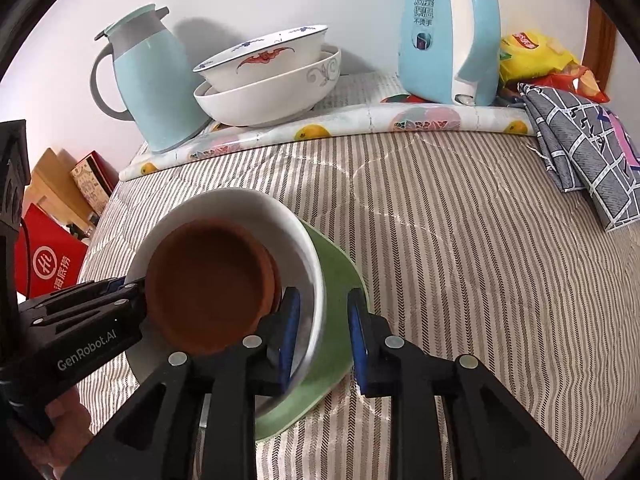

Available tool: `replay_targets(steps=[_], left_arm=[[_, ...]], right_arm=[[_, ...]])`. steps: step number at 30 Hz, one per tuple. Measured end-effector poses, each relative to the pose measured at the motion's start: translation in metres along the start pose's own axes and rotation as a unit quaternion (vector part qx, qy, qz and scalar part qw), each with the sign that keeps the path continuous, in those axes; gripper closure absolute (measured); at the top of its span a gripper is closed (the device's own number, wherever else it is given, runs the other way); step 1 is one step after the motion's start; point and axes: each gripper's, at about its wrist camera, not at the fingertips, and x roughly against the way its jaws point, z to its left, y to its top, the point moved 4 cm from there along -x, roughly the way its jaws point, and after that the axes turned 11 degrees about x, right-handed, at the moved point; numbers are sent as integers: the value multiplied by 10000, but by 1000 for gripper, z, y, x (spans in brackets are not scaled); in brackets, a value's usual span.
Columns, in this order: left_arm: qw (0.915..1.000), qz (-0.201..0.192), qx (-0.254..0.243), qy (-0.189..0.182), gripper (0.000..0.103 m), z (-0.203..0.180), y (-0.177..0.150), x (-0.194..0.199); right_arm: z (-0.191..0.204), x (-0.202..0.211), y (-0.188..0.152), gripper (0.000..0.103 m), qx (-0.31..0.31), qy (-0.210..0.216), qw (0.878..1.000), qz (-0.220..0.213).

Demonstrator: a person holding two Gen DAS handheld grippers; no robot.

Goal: Organize plates and bowls
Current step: 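Lower the white bowl with both tools onto the pale-green plate, then open both tools and release the white bowl on the plates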

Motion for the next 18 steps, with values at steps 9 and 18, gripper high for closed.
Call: replay_targets(steps=[9, 18], left_arm=[[9999, -136, -26, 82, 78, 3, -6, 23], [9987, -458, -194, 110, 72, -9, -26, 66]], right_arm=[[-1, 20, -8, 70, -87, -16, 9999, -140], [0, 61, -25, 61, -13, -241, 9991, -359]])
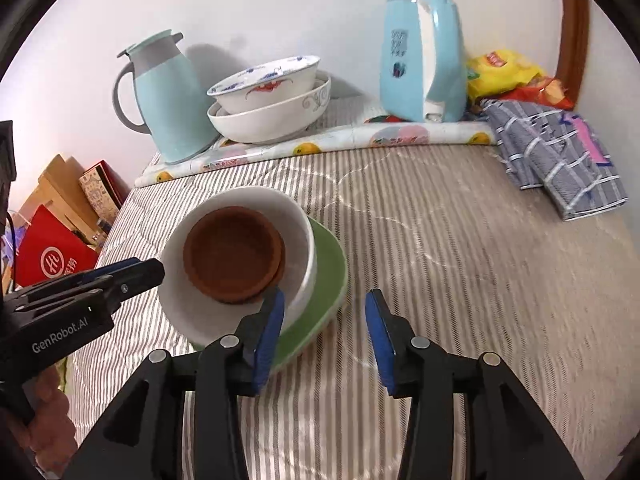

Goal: Organize plates and bowls

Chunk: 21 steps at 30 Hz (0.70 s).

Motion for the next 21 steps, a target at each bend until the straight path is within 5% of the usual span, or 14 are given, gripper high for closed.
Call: replay_targets(steps=[17, 21], left_arm=[[9964, -822, -178, 142, 38, -45, -66, 89], [9948, -982, -192, 201, 26, -52, -84, 107]], right_arm=[[-22, 118, -50, 59, -21, -582, 9963, -633], [-24, 140, -66, 32, -31, -692, 9946, -774]])
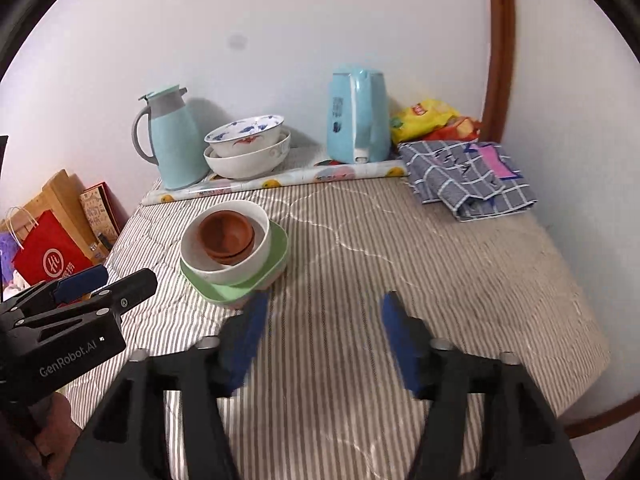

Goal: Organize plates and bowls

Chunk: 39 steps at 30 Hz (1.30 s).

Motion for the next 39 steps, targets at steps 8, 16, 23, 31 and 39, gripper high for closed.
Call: replay_targets(steps=[8, 16, 23, 31, 39], left_arm=[[9995, -262, 35, 156, 19, -7, -25, 29], [9992, -355, 57, 168, 18, -16, -41, 47], [9991, -399, 22, 158, 18, -22, -47, 54], [9991, -393, 28, 141, 18, -24, -49, 56], [9990, -434, 42, 109, 18, -24, -50, 60]], right_arm=[[-7, 35, -24, 8, 58, -36, 9995, -294], [-18, 54, -39, 8, 101, -107, 9993, -339], [-23, 63, -46, 8, 77, -124, 9993, -336], [-24, 66, -49, 8, 66, -150, 9993, -347], [-25, 69, -49, 8, 35, -175, 9991, -379]])
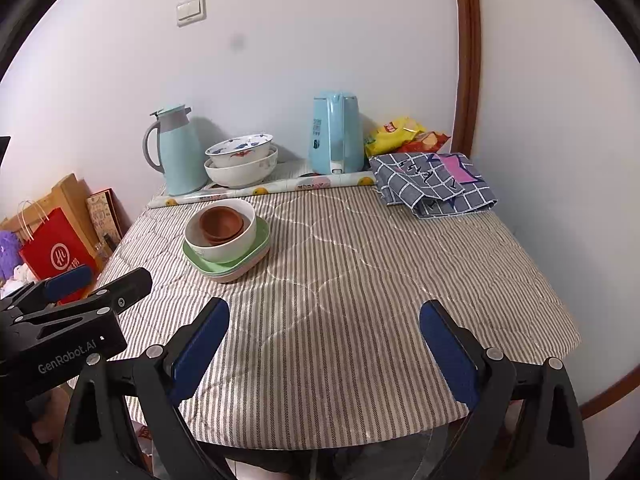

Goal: Organize plates and bowls

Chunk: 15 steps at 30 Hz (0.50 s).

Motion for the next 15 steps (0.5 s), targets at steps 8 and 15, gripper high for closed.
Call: replay_targets(steps=[8, 15], left_arm=[[10000, 15, 19, -11, 18, 1, 0, 1], [10000, 14, 38, -7, 18, 2, 0, 1]], right_arm=[[0, 2, 0, 8, 1, -10, 10000, -10], [2, 3, 1, 8, 6, -18, 10000, -21]])
